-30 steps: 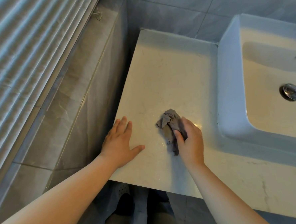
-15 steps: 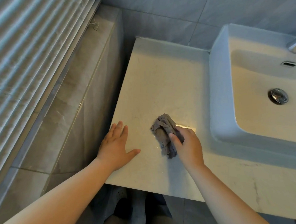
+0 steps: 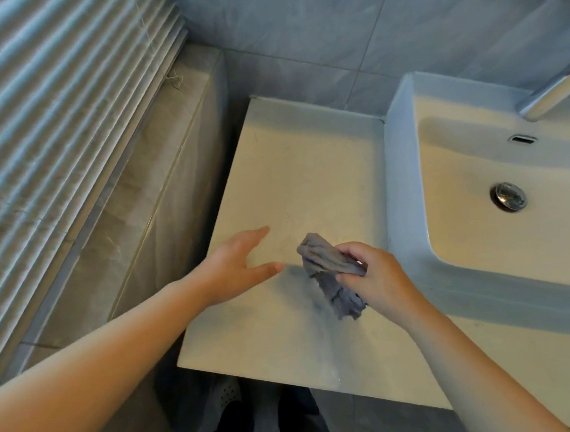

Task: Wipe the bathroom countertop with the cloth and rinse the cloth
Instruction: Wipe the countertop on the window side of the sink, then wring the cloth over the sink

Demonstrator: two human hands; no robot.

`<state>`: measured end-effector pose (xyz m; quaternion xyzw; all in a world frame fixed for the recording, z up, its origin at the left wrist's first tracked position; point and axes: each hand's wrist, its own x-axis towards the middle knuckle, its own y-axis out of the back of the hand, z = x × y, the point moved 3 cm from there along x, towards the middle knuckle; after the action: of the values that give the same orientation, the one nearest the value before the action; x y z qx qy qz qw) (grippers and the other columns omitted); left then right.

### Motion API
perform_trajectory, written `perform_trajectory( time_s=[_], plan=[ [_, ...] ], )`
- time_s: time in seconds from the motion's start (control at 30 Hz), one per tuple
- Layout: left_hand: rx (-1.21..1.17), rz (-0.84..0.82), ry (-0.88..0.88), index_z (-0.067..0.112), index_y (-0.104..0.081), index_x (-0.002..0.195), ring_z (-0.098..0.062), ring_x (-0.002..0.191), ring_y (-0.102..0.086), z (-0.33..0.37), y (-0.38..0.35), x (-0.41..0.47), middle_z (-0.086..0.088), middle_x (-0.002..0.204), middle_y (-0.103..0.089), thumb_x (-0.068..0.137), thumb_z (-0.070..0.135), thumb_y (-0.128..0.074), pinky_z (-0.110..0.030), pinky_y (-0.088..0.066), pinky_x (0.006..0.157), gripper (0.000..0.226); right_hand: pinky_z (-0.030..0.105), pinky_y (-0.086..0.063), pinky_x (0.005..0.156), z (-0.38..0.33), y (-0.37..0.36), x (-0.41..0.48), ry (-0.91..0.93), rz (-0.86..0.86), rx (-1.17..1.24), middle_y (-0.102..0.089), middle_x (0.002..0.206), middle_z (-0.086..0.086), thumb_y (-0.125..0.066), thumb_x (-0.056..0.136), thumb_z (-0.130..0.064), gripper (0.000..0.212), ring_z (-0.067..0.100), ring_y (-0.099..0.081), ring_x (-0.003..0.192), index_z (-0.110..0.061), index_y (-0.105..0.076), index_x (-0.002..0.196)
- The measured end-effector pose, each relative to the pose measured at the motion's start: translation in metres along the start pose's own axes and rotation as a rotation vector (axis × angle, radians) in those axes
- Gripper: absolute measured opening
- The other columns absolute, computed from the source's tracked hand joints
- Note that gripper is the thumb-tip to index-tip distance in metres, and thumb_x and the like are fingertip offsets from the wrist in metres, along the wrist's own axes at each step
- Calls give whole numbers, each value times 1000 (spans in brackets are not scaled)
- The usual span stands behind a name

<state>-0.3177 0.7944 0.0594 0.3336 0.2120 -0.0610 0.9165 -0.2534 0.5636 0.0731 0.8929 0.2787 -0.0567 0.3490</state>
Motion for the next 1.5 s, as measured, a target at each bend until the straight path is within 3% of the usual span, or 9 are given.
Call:
perform_trajectory(
  time_s=[0.23, 0.33, 0.5, 0.7, 0.83, 0.97, 1.13, 1.37, 1.5],
  plan=[
    [-243, -516, -59, 21, -51, 132, -10, 104, -59, 131, 3, 45, 6, 117, -62, 77, 55, -68, -28, -45, 96, 67, 40, -56, 63, -57, 92, -39, 94, -125, -48, -70, 69, 3, -57, 80, 5, 47, 25, -65, 57, -36, -64, 103],
    [-242, -939, 62, 13, -55, 128, -17, 103, -61, 174, -10, 59, -1, 111, -65, 83, 33, -64, -37, -45, 100, 50, 33, -53, 65, -62, 129, -45, 172, -62, -132, -69, 77, -4, -61, 82, -2, 41, 13, -62, 66, -35, -62, 107],
    [-104, -1055, 147, 7, -62, 109, -15, 70, -55, 246, -31, 82, -3, 84, -54, 80, 22, -69, -33, -54, 84, 33, 16, -49, 78, -41, 190, -45, 247, 54, -352, -57, 115, -17, -67, 83, -8, 55, 3, -59, 96, -32, -52, 130],
    [-71, -970, 68, 13, -60, 97, -11, 60, -47, 310, -53, 109, 2, 66, -51, 86, 16, -68, -24, -54, 70, 14, 11, -50, 79, 30, 242, -48, 59, 124, 161, -56, 123, -23, -84, 69, -34, 75, -10, -57, 106, -41, -48, 134],
    [-26, -933, -31, 16, -65, 99, -10, 63, -50, 340, -69, 126, 3, 69, -54, 86, 17, -68, -23, -53, 69, 14, 21, -55, 69, 62, 247, -41, 76, 365, 444, -65, 111, -13, -56, 81, -65, 61, 5, -66, 99, -31, -51, 132],
    [-27, -766, -82, 10, -67, 94, -13, 61, -58, 355, -83, 149, -3, 70, -60, 84, 18, -70, -27, -58, 68, 13, 23, -45, 44, 71, 256, -18, 27, 575, 584, -64, 74, 5, -57, 93, -31, 21, 16, -60, 53, -12, -67, 97],
    [534, -387, -445, 15, -58, 87, -15, 63, -52, 369, -98, 163, 1, 69, -56, 88, 36, -62, -24, -40, 58, 22, 27, -36, 44, 92, 270, 17, -160, 634, 480, -46, 51, 13, -53, 93, -20, 42, 21, -43, 44, -8, -48, 53],
    [968, -127, -743, 12, -57, 110, -15, 72, -42, 367, -115, 180, -6, 98, -64, 97, 35, -49, -26, -29, 64, 27, 11, -20, 35, 110, 273, 46, -574, 200, 569, -42, 33, 1, -41, 89, -12, 30, 11, -29, 29, -11, -43, 58],
    [908, -152, -628, 13, -57, 104, -17, 71, -46, 374, -113, 190, -3, 87, -60, 94, 40, -51, -27, -33, 62, 29, 21, -30, 42, 109, 286, 50, -352, 358, 421, -52, 47, 8, -47, 92, -20, 34, 17, -42, 39, -9, -52, 61]
  ],
)
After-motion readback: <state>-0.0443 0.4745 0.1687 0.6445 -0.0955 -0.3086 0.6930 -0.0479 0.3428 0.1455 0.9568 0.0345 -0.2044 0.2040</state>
